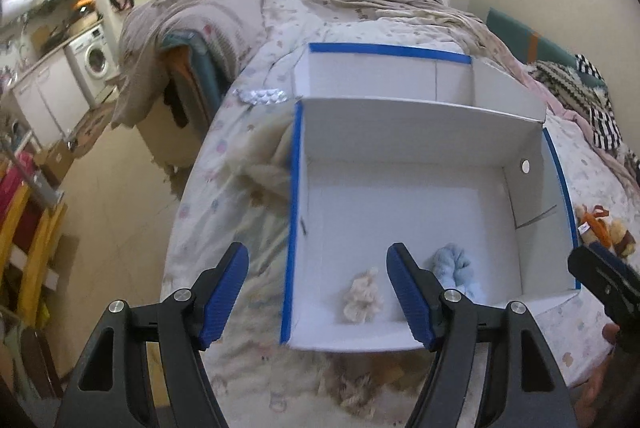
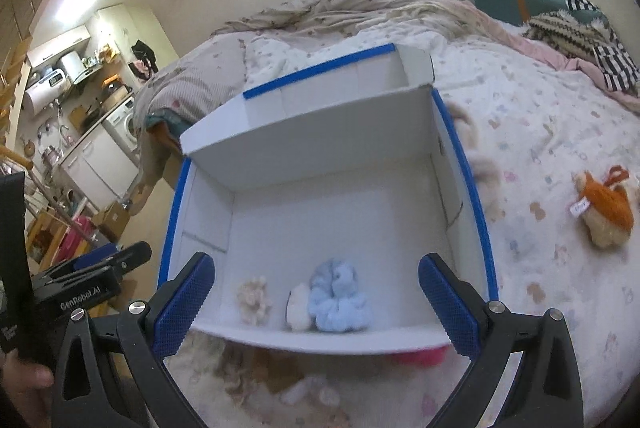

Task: Organize soft objects
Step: 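Withdraw both tools from the box back toward the remaining items, then grasp the lace scrunchie with the left tool while the right tool grasps the white sock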

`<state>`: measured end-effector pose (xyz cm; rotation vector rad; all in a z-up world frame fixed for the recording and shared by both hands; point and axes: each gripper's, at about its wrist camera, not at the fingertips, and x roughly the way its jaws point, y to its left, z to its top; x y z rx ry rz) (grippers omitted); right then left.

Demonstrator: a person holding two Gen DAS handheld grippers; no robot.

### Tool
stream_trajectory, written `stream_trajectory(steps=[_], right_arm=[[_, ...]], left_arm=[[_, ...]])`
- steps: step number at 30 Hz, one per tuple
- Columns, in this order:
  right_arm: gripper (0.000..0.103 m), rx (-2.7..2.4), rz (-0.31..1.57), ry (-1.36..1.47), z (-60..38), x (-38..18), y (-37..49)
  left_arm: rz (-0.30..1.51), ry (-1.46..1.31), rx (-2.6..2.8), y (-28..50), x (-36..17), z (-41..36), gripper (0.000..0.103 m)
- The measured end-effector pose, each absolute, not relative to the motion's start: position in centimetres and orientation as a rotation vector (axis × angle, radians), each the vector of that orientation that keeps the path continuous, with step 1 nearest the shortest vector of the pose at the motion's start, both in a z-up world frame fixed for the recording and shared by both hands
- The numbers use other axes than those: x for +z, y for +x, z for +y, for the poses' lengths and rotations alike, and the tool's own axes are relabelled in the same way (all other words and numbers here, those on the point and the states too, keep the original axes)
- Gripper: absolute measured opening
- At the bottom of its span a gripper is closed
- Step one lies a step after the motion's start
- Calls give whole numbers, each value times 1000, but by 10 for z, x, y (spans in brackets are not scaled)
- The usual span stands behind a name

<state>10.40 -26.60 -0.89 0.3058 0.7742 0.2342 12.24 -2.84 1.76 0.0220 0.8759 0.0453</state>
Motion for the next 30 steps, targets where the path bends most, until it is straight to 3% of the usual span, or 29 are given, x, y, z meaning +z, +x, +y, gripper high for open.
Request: stream_trajectory(steps=[13,22,30], right_arm=[[103,258,851,168,-263,-29,71],[103,150,1044,205,-273,-70,81],[103,124,1158,280,-274,-95,93]], left_arm=[[952,-38,92,79,-19,1,69],[1027,-25,154,77,-43,15,69],[1206,-138,168,90,-78,32,69]])
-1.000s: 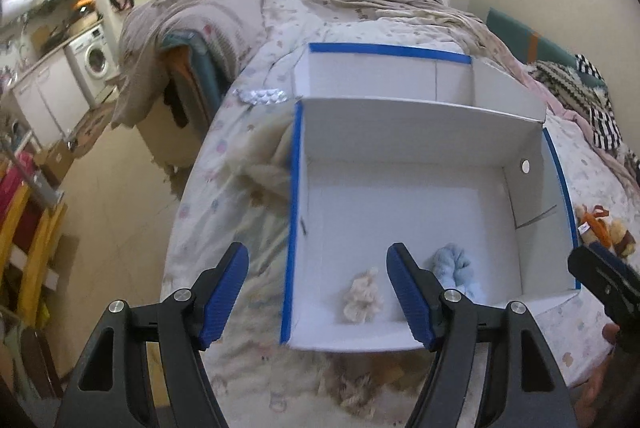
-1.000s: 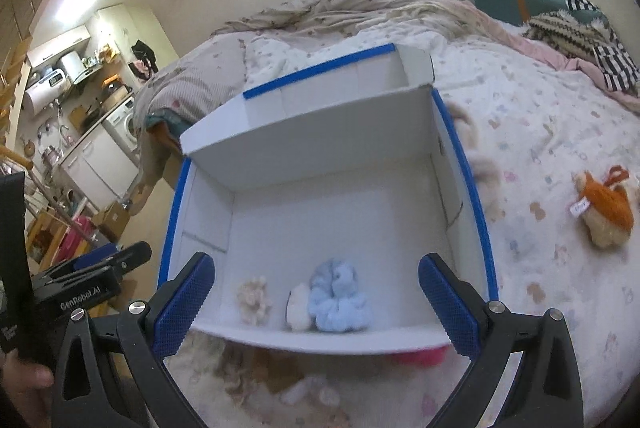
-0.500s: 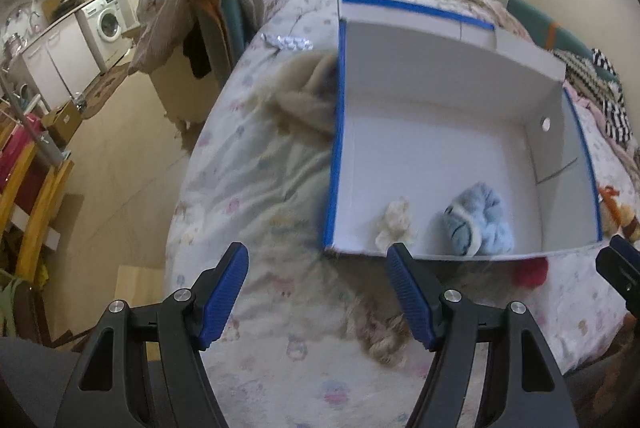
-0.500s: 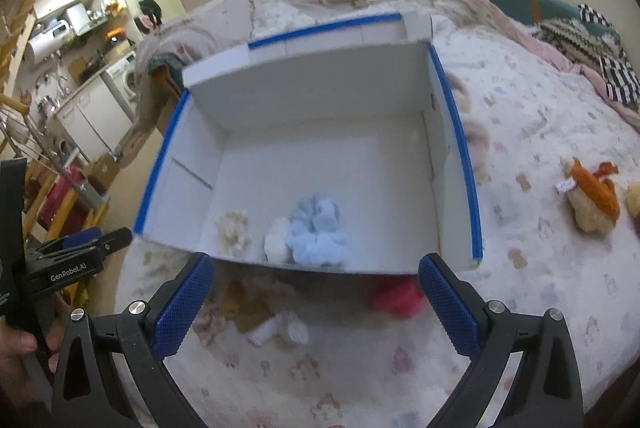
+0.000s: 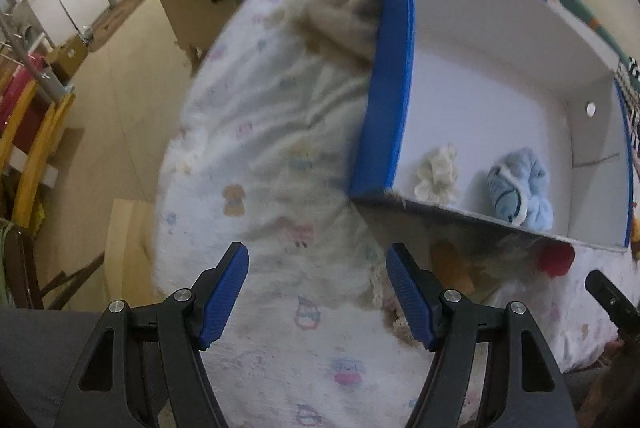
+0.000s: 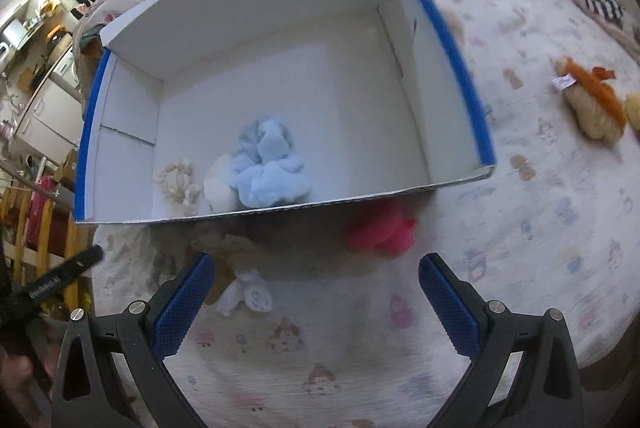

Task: Organize soft objects
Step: 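Grasp the lace scrunchie with the left tool while the right tool grasps the white sock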

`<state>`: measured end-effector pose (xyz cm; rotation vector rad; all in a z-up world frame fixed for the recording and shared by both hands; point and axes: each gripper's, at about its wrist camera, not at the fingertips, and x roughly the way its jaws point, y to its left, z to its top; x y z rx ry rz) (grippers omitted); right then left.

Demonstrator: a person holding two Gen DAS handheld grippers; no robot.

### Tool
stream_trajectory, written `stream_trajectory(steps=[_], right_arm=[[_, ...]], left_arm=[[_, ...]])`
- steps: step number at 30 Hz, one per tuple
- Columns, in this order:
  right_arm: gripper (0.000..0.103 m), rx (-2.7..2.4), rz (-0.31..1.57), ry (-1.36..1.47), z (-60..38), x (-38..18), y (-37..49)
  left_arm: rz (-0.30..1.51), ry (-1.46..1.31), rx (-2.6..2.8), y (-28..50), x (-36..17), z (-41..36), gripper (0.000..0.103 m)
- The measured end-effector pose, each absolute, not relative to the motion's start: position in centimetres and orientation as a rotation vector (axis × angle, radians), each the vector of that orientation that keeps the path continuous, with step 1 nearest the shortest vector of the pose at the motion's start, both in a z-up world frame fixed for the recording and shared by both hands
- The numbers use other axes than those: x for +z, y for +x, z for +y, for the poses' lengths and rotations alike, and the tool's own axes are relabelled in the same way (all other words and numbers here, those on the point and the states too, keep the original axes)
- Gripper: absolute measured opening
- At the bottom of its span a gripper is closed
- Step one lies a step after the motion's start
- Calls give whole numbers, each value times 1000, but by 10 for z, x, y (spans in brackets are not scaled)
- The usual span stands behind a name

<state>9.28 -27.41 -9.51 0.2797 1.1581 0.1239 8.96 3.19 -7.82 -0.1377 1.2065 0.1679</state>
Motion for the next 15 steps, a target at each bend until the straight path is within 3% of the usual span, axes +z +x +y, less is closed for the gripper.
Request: stream_trajectory(steps=[15], right_arm=[[103,150,1185,271,-264,-100,100]], left_arm=[[1510,-136,51,97,-157,-22,65]])
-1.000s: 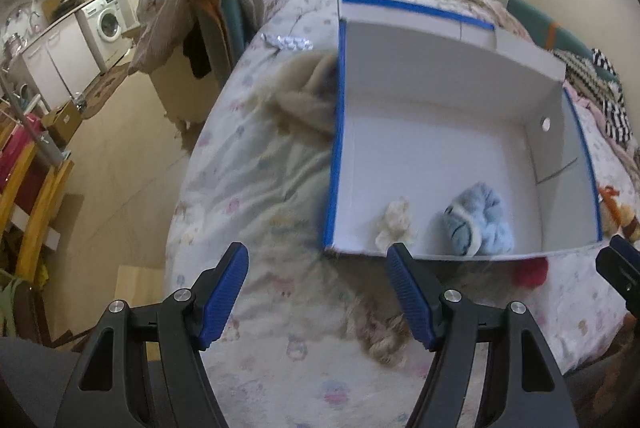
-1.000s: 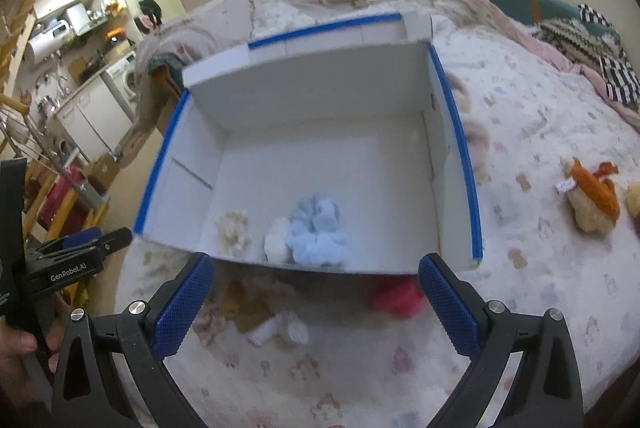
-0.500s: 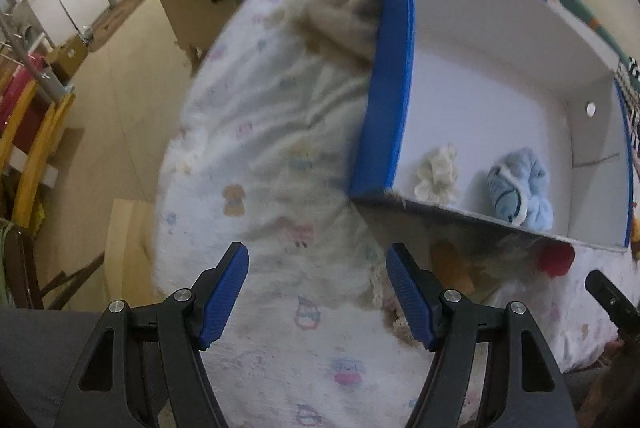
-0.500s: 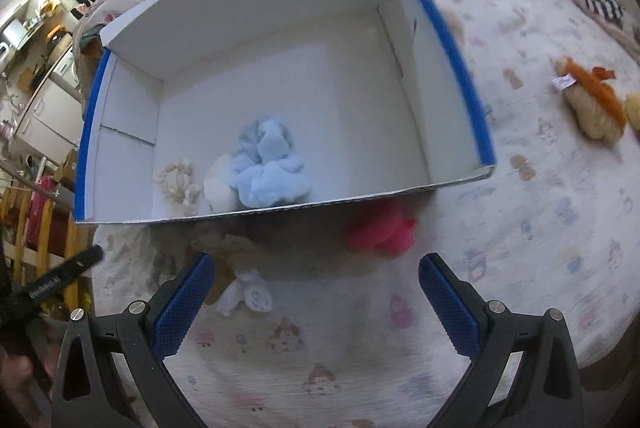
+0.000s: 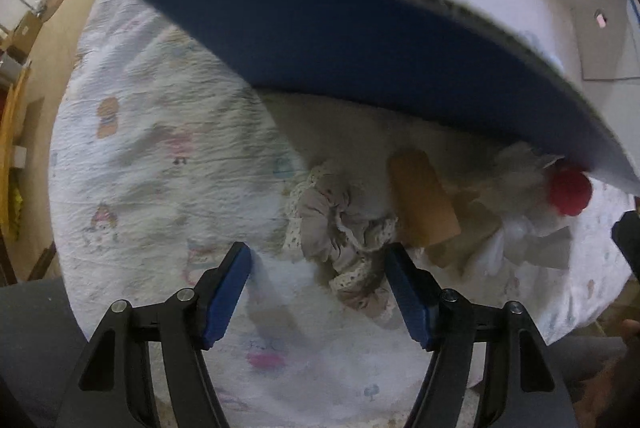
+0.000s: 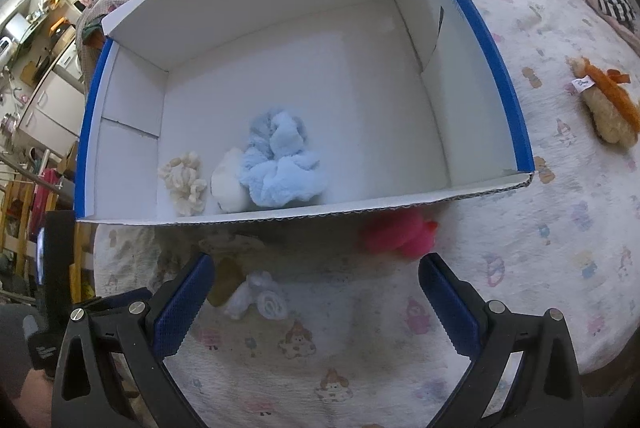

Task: Organize soft objects
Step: 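Grasp the lace scrunchie with the left tool while the right tool grasps the white sock, then carry the lace scrunchie and white sock into the box and release them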

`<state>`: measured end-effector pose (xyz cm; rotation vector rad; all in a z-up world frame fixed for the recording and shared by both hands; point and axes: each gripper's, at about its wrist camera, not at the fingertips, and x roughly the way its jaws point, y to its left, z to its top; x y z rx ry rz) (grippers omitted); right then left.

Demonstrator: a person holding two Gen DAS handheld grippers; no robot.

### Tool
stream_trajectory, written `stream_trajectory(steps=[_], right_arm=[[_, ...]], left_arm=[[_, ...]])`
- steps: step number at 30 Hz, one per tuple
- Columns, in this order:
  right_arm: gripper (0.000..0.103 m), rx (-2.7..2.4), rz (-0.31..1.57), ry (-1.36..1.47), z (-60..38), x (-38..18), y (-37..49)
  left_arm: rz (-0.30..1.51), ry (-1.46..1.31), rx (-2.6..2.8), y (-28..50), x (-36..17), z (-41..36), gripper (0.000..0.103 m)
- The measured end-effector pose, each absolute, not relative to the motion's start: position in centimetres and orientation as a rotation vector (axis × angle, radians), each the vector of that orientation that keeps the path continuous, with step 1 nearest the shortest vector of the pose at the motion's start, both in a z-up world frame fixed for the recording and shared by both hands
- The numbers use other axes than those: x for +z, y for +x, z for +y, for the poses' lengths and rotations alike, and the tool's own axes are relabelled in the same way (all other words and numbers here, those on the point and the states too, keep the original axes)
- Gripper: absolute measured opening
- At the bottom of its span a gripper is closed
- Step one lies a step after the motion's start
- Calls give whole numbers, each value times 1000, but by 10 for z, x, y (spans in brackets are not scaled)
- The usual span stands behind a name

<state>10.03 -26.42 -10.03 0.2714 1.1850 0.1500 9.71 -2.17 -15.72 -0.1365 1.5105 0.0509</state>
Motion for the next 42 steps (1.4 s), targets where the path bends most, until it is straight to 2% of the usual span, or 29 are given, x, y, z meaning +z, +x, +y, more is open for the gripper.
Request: stream_trajectory(steps=[2,3,5,6,11,17,18,20,24,27,28,29,42], right_arm=[[103,153,1189,274,-264,-100,102],[103,154,1190,275,-264,-100,103],[103,155,1194,277,-264,-101,104],[103,156,1197,281,-264,-101,104],[103,173,1239,324,-266,-108,105],[103,234,1282,383,-261,-117,106],[99,239,1289,366,-257,-118,106],[79,265,1310,340,-248,-121,107],[68,292,1358,324,-234,-132,109],[45,306,1378,307,-228,-137,109],[19,313,1378,306,-227,-139,108],[7,316,1371,299,-227,-138,108],[7,372,1239,366,-243,-108,101]], left_arm=[[1521,-132,56,98,-162,-23,40],[1524,-133,63,99,-163,-23,34],[1535,-120,73,101,-164,-21,13],[1537,-119,74,102,-164,-20,12],[1527,-128,42,101,-157,-11,9],[1415,-47,79,91,-131,8,9],[1398,-43,84,90,-127,10,9],[1354,-23,105,87,-117,13,9],[1329,-16,108,88,-113,13,9],[1328,-15,102,87,-110,10,9],[1323,-14,100,87,-109,10,9],[1318,-12,99,90,-109,1,9],[1285,-19,138,90,-108,11,9]])
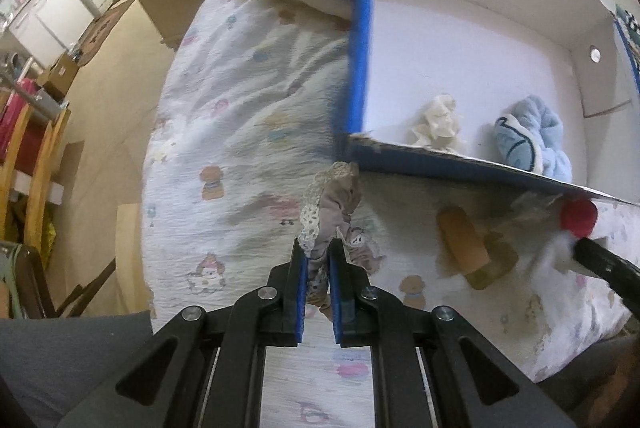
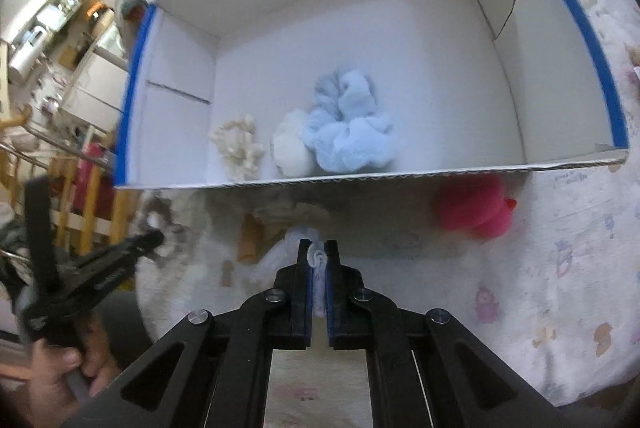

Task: Organize soft objects
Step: 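Carry the lace scrunchie and white sock into the box and release them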

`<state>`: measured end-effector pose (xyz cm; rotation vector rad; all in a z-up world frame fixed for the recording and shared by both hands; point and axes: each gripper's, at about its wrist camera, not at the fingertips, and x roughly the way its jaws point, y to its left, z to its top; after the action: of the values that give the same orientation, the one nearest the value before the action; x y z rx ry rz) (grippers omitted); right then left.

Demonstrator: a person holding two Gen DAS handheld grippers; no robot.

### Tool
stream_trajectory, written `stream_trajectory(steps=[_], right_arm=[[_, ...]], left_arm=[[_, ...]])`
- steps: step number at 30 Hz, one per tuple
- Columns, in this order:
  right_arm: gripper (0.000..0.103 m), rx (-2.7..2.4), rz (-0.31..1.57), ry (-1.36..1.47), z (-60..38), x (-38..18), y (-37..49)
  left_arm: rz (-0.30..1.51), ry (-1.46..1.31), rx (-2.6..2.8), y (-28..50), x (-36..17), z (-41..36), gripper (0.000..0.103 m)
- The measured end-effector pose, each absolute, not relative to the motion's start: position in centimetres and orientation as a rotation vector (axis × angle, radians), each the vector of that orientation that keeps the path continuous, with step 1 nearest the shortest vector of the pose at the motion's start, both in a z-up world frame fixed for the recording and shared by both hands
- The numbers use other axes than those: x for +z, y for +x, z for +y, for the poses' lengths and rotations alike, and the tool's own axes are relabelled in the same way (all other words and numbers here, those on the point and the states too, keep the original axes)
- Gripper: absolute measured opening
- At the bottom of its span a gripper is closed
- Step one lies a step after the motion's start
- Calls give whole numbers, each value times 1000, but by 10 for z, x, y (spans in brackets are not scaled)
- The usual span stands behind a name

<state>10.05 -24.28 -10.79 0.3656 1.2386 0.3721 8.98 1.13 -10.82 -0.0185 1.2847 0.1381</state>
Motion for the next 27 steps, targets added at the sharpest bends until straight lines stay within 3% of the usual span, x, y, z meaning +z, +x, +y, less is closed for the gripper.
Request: stream_trajectory(steps=[13,20,27], right_arm=[[7,448,1060,618,-279,-71,73],[7,447,868,623,-290,-36,71],[7,385,819,528,-286,-18,78]], left_arm=[[1217,-124,108,61,-81,23,9],[1053,-153,131,40,-45,26,9],[947,-108,113,44,-8,11,9]])
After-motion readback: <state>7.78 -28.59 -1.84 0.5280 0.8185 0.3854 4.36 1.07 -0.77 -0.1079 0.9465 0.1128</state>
